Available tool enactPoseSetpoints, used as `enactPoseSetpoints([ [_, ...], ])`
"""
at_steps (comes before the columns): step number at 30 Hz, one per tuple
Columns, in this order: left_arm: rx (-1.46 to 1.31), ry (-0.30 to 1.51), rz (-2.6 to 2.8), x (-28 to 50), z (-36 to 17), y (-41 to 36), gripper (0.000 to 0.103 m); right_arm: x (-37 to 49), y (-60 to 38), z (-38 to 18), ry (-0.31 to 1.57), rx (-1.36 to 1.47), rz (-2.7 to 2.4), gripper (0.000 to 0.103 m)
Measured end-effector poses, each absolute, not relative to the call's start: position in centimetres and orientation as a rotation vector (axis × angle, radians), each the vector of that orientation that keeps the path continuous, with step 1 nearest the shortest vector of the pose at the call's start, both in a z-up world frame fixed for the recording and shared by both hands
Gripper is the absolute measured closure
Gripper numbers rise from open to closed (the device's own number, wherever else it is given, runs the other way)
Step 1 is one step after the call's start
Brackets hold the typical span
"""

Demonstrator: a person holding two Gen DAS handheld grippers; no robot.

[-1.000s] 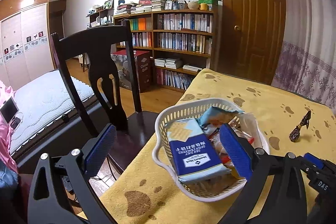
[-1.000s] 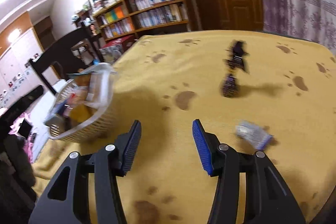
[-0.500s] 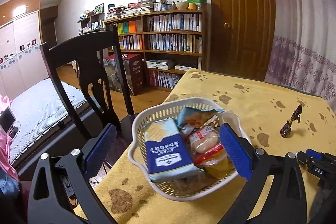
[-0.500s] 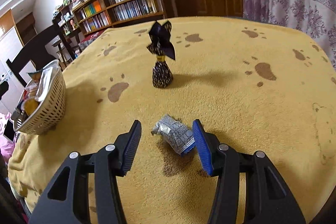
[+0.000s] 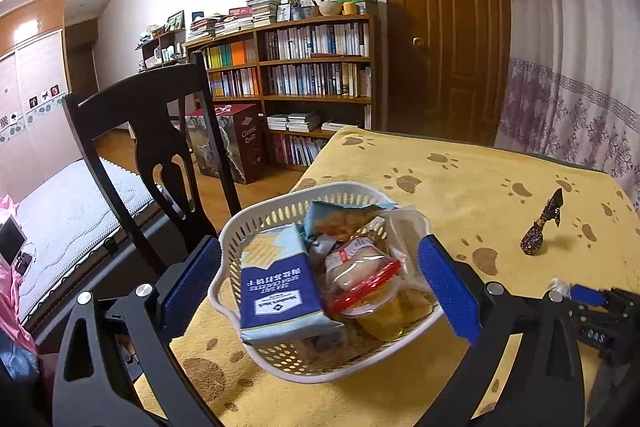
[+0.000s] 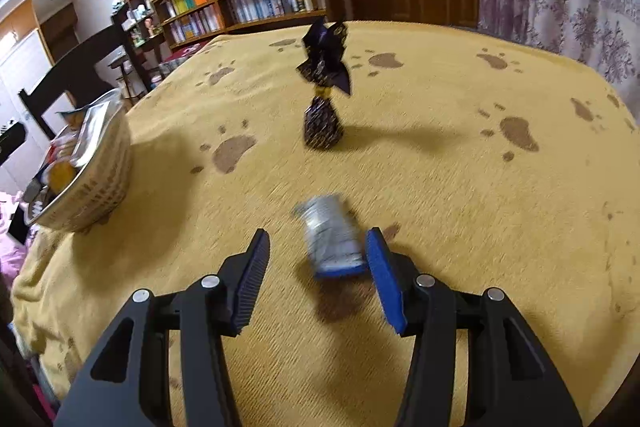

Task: Organize snacks
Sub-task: 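Reach the right tool to the silver foil candy and grasp it, then reach the left tool to the dark bow-wrapped candy and grasp it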

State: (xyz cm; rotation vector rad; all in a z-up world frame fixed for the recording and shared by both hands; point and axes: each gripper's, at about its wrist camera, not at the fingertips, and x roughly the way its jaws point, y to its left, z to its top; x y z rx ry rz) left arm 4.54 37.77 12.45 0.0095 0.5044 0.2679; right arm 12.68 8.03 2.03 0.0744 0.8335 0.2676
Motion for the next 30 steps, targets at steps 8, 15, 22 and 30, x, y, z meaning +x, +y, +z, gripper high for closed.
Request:
enactPoseSetpoints([
  [8,0.029,0.508,0.245,4.6,12.3,36.5,0.003,13.9,9.5,1.7,0.841,-0.017,0.214,0.066],
  [15,0.061,0.509,0.204,5.1,12.2,34.5,0.003,12.8,7.9,1.9,0.830,0.033,0.178,0.079],
  [22,0.104,0.508,0.123,6.1,11.9,30.7,0.003,9.9,5.0,2.4,0.800,0.104,0.139,0.079],
  [30,0.169,0.517,-0.006,8.4,11.5,25.4,0.003,8.7,2.8,1.5,0.804,0.181,0.116,0.079],
])
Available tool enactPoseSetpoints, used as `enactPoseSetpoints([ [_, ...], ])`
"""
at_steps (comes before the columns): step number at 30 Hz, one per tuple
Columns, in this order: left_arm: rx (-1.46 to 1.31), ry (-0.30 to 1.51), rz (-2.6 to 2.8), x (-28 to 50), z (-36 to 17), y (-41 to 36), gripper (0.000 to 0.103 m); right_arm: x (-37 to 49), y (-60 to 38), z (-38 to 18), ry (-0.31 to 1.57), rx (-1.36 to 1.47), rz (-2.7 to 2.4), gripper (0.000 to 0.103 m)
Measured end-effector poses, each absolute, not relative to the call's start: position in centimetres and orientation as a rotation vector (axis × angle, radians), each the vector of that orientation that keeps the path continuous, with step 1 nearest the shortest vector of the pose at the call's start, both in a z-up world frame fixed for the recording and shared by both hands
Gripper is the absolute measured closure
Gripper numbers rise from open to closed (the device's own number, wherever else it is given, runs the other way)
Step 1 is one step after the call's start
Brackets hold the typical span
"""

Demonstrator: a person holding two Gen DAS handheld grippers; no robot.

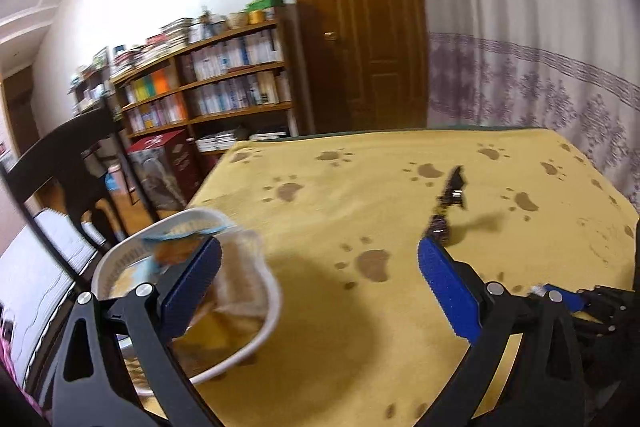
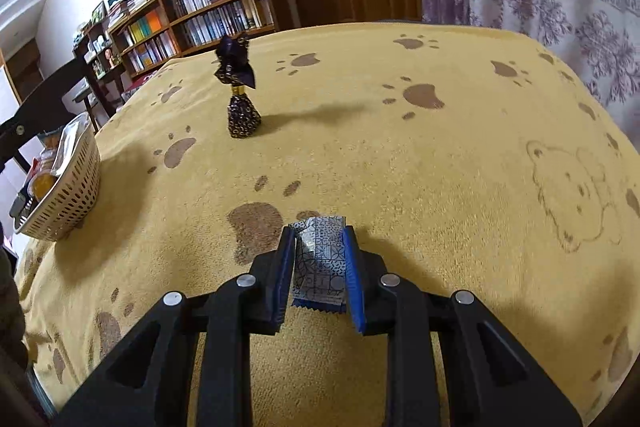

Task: Organize snacks
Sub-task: 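Reach the left tool to the dark bow-wrapped candy and grasp it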

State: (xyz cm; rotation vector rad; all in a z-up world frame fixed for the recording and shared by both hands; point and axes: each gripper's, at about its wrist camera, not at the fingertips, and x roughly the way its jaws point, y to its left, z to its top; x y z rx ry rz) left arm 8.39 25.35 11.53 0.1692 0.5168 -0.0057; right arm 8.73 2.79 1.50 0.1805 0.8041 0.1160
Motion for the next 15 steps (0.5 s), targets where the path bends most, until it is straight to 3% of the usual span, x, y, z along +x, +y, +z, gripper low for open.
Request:
enactPoseSetpoints([
  [11,0.188,0.639,-0.198,13.7,7.7,19.8,0.003,8.5,2.1,1.3,0.788,0.226,0.125,0.079],
  [15,0.192,0.699,-0.236,15.9,6.0,18.5,0.013,8.5,2.0,1.3,0.787,0.229,0.129,0.079],
])
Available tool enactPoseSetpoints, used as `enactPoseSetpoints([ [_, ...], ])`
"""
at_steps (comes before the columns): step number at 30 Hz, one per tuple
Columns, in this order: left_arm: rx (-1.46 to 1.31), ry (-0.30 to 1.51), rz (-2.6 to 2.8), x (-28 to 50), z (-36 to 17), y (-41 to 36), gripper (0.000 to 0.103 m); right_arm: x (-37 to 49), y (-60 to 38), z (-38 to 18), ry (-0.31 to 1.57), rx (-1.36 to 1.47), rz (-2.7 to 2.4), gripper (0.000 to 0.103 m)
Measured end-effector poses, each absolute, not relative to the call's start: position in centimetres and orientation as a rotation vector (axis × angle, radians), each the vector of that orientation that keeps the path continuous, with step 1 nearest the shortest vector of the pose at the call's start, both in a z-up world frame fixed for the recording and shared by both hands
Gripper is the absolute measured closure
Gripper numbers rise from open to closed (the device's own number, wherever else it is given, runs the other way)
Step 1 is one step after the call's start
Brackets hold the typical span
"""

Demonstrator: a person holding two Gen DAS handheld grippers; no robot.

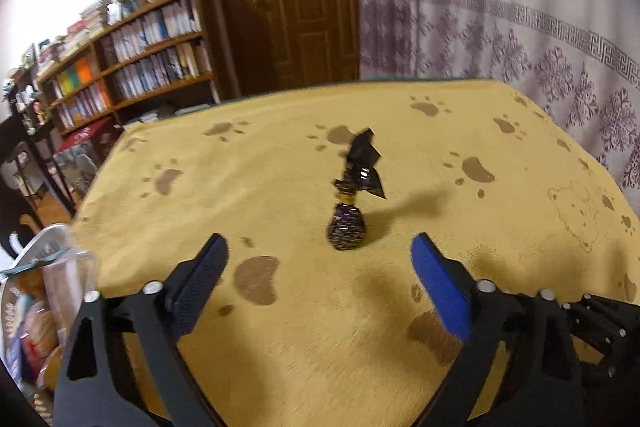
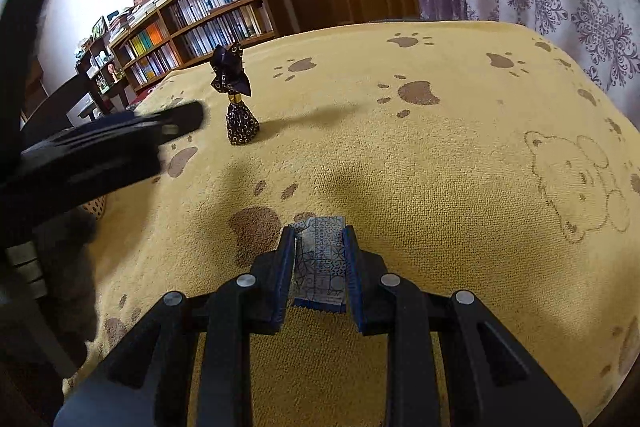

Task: Organize snacks
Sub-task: 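Reach the left tool to the dark bow-wrapped candy and grasp it, then carry the dark candy into the basket and open the left tool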

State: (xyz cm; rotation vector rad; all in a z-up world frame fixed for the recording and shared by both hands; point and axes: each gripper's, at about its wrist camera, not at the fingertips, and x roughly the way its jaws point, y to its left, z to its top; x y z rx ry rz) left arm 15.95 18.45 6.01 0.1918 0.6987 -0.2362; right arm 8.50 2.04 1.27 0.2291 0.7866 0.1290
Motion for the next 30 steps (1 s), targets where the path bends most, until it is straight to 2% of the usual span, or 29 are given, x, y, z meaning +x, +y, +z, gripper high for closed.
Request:
enactPoseSetpoints([
  [3,0.186,0.731,-0.246,17.6,4.9,17.9,0.014,8.5,2.0,1.3,0.784,0.234,0.133,0.079],
  [13,0.145,0.832,-0.241,21.2,2.1,18.2,0.033,8.5,2.0,1.3,0.785,0.236,0.139,0.078],
  [18,0.119,0.854,-0.246,22.0,1.8,18.5,0.048,8.5,2.0,1.3,0.785,0.236,0.139,0.078],
  [23,0.103,0.842,-0.282,22.0,2.1,18.4,0.072,8.5,2.0,1.3,0.785,0.235,0.139,0.078],
  [30,0.071,0.799,-0.323,20.5,3.3,18.7,0.072,8.5,2.0,1.3,0.785,0.236,0.139,0.078],
])
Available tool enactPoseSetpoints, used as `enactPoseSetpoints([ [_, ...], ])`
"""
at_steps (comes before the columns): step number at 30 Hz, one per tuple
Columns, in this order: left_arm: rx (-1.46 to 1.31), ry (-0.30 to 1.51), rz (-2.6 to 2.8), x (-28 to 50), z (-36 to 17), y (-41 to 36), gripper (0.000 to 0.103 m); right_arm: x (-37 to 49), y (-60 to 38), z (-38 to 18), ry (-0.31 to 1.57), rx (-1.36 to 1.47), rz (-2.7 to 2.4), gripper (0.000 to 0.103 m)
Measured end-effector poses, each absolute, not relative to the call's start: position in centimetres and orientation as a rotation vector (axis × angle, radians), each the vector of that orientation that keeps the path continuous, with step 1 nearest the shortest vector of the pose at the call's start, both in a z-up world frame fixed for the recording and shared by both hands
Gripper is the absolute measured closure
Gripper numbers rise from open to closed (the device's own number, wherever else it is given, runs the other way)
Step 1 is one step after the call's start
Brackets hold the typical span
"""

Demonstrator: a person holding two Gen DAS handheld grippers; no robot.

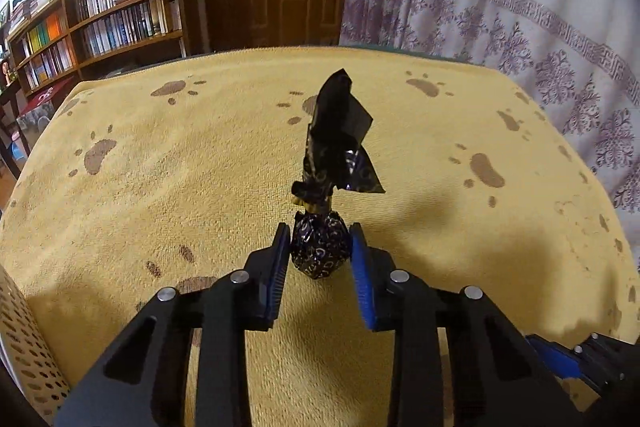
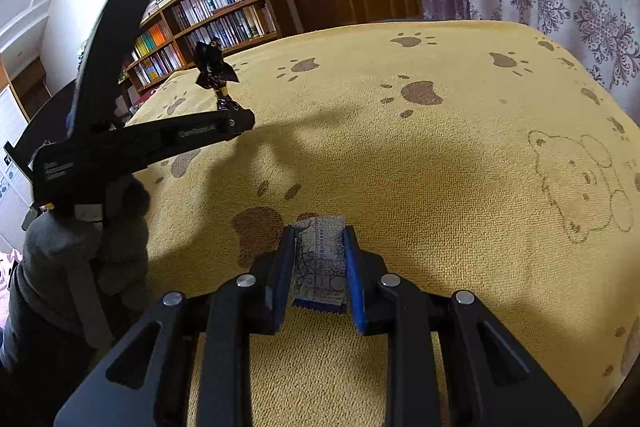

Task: Organize snacks
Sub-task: 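Carry the dark candy into the basket and open the left tool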

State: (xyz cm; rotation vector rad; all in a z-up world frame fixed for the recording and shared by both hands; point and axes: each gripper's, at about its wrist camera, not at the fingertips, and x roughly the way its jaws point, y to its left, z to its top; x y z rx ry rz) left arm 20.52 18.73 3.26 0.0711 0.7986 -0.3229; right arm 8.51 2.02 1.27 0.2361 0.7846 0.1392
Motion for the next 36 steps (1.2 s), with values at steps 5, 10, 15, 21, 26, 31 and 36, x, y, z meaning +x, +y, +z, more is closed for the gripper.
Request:
enactPoseSetpoints([
  [5,0.064,0.785,-0.311,19.2,4.2,19.3,0.072,8.5,2.1,1.3,0.783,0.237,0.140,0.078],
  [10,0.088,0.752,-0.273,17.2,5.6,20.0,0.072,8.5,2.1,1.3,0.781,0.239,0.141,0.078],
  [15,0.096,0.715,-0.206,15.1,7.3,21.8,0.072,8.5,2.1,1.3,0.781,0.240,0.141,0.078],
  [21,0.069,0.668,-0.130,12.7,9.9,25.5,0.072,8.5,2.1,1.3,0.781,0.240,0.140,0.078],
  [26,0.050,0.630,-0.050,11.1,11.8,29.5,0.072,8.5,2.0,1.4,0.782,0.239,0.138,0.078],
  [31,0.027,0.620,0.033,10.0,12.5,33.4,0.072,8.5,2.0,1.4,0.782,0.238,0.137,0.078],
  [36,-0.020,0.619,0.115,9.4,12.8,37.5,0.072,8.5,1.9,1.4,0.782,0.238,0.137,0.078],
])
